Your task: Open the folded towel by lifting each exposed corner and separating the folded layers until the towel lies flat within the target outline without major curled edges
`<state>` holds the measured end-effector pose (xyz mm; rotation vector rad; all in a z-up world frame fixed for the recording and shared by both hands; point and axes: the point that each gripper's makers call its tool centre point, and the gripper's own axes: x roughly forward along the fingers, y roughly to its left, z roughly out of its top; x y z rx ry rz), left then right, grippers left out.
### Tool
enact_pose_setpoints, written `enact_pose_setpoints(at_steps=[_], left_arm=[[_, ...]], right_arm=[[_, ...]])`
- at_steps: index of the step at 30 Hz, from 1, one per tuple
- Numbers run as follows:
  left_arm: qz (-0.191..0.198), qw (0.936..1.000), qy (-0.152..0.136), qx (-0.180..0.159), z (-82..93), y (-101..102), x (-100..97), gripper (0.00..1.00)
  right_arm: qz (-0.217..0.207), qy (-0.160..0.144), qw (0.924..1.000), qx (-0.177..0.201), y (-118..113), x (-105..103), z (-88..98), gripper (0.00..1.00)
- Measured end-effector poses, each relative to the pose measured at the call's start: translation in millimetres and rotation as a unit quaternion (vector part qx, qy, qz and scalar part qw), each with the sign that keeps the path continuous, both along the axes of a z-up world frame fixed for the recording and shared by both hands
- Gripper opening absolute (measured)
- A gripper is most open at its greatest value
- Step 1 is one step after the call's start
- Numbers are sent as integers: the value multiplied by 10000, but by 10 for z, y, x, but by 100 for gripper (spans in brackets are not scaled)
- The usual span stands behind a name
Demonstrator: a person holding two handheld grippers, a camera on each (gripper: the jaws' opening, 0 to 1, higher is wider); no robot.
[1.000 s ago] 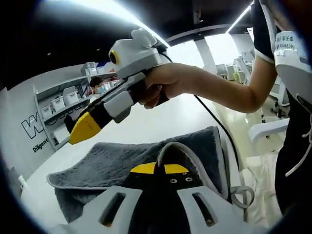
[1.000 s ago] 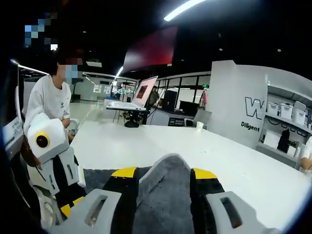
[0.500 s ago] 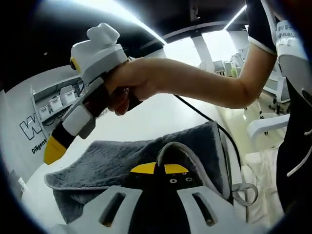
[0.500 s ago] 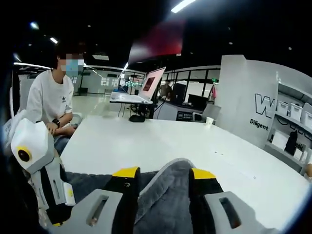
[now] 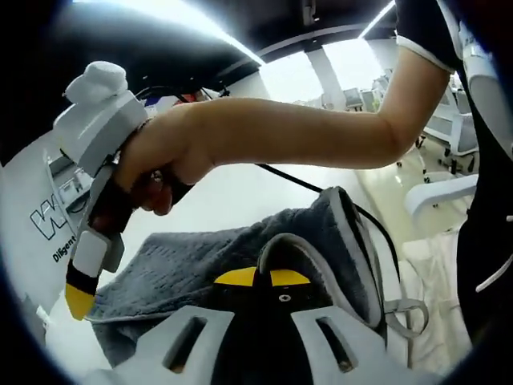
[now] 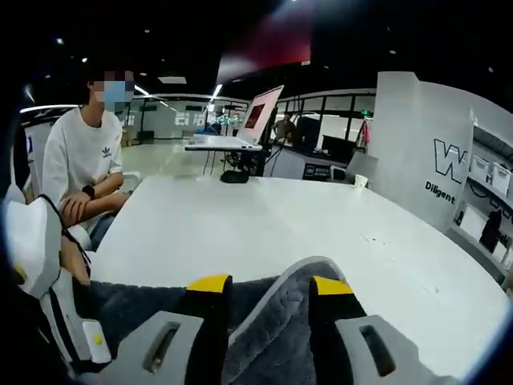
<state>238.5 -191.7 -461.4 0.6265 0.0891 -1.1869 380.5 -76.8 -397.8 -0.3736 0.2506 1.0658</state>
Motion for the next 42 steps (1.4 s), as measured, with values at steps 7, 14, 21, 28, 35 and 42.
enact_pose_setpoints(at_steps=[7, 14, 21, 28, 35, 42], left_arm=[[-29, 9999, 57, -85, -11, -9, -4, 2], [-11, 9999, 90, -147, 6, -34, -34, 2], [-29, 9999, 46, -148, 13, -33, -26, 2], [-35, 9998, -62, -208, 52, -43, -17, 2], [25, 9995, -202, -227, 90, -46, 43, 2], [116, 9992, -164, -350, 109, -36, 64, 2]], right_arm=[[-151, -1, 9999, -18, -78, 51, 29, 33], [83, 273, 9994, -188, 250, 83, -189, 32], [-191, 486, 9973, -525, 267, 247, -472, 32], [-341, 703, 9960, -436, 225, 289, -521, 23], [-428, 712, 9961, -307, 145, 362, -537, 19], [-470, 640, 9966, -211, 85, 387, -570, 8]])
